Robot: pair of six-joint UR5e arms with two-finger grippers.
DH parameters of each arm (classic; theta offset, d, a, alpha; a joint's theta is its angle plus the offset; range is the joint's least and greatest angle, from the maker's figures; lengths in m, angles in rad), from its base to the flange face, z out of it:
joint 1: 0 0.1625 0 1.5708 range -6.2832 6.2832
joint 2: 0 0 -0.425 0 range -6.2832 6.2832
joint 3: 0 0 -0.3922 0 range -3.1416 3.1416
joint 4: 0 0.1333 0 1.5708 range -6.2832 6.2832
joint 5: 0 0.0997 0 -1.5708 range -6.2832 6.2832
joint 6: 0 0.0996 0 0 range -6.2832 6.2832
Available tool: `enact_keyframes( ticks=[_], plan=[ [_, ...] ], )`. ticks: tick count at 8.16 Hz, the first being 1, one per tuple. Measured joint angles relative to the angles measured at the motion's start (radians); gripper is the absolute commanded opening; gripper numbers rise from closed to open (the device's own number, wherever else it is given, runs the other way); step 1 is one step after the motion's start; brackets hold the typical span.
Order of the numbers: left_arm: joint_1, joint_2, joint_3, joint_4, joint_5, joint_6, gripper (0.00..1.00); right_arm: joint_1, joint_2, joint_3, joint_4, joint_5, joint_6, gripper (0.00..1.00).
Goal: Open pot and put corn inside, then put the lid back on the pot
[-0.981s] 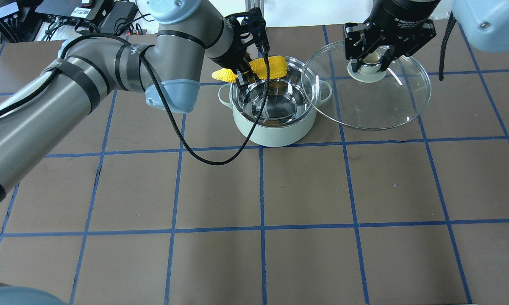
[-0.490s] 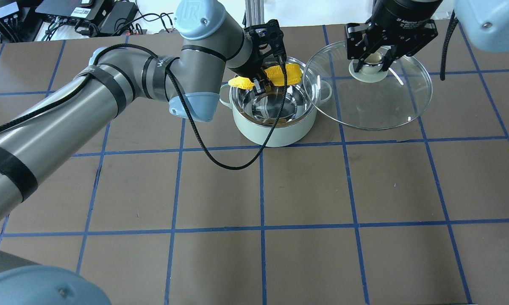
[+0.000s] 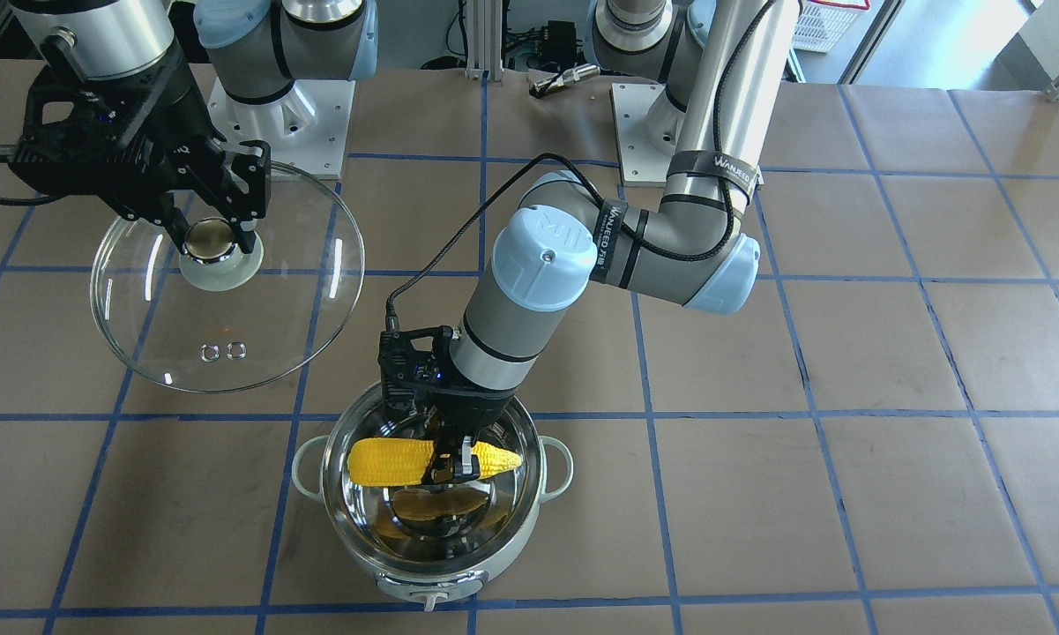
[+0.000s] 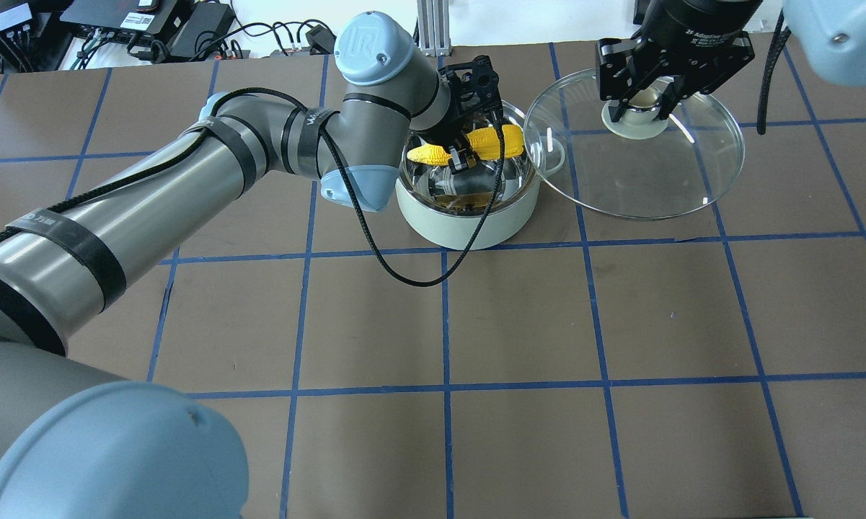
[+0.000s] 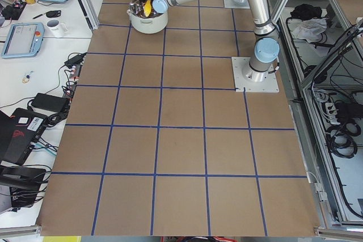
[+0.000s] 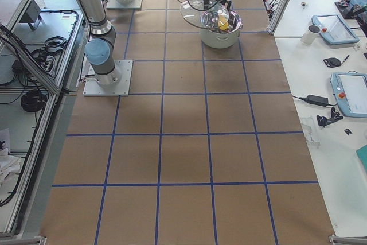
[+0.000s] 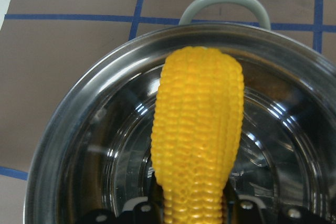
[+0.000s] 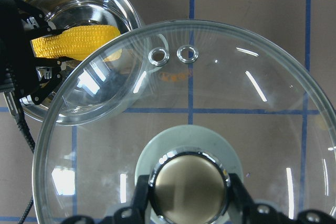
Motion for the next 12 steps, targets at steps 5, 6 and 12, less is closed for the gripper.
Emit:
enact_keyframes(
  ticks=[5, 6, 12],
  plan=[
    [0.000, -0.010, 0.001, 0.000, 0.005, -0.127, 1.00, -0.001, 0.000, 0.000, 0.002, 0.000, -0.001, 0.38],
    [0.000, -0.005, 0.002, 0.000, 0.006, -0.146, 1.00, -0.001, 0.000, 0.000, 0.002, 0.000, -0.001, 0.38],
    [0.102, 0.236, 0.003, -0.249, 0.002, -0.229, 1.00, 0.003, 0.002, -0.001, -0.008, -0.001, -0.001, 0.37]
  ],
)
